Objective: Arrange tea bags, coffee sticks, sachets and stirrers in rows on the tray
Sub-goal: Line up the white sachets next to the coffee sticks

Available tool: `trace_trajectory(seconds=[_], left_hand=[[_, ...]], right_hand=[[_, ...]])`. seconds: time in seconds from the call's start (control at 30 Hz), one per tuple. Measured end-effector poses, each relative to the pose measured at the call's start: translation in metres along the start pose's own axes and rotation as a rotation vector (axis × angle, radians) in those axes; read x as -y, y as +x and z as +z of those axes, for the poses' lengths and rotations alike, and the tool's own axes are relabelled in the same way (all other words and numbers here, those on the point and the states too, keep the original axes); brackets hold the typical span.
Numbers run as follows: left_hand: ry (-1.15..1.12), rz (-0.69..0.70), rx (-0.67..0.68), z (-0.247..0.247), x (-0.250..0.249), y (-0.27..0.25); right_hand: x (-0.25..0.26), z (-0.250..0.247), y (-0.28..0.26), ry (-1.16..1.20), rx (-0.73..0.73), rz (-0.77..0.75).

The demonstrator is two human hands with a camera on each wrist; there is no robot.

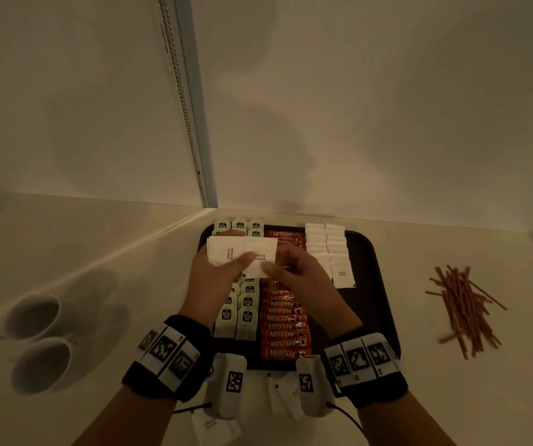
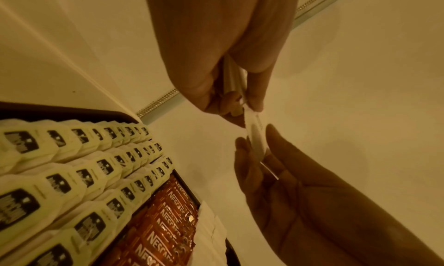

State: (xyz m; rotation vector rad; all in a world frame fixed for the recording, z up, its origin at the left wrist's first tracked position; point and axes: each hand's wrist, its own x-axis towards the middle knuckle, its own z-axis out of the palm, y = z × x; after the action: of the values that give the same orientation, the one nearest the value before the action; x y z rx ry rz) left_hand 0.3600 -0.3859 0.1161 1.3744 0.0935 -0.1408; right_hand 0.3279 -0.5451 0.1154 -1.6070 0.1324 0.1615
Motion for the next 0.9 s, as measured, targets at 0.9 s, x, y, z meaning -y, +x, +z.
trace_trajectory(seconds=[0.9], left_hand=[[-0.680,-0.442,0.111,-0.009,0.005,-0.008]], right_hand=[[-0.124,-0.145,0.012,-0.669,-0.559,0.410]])
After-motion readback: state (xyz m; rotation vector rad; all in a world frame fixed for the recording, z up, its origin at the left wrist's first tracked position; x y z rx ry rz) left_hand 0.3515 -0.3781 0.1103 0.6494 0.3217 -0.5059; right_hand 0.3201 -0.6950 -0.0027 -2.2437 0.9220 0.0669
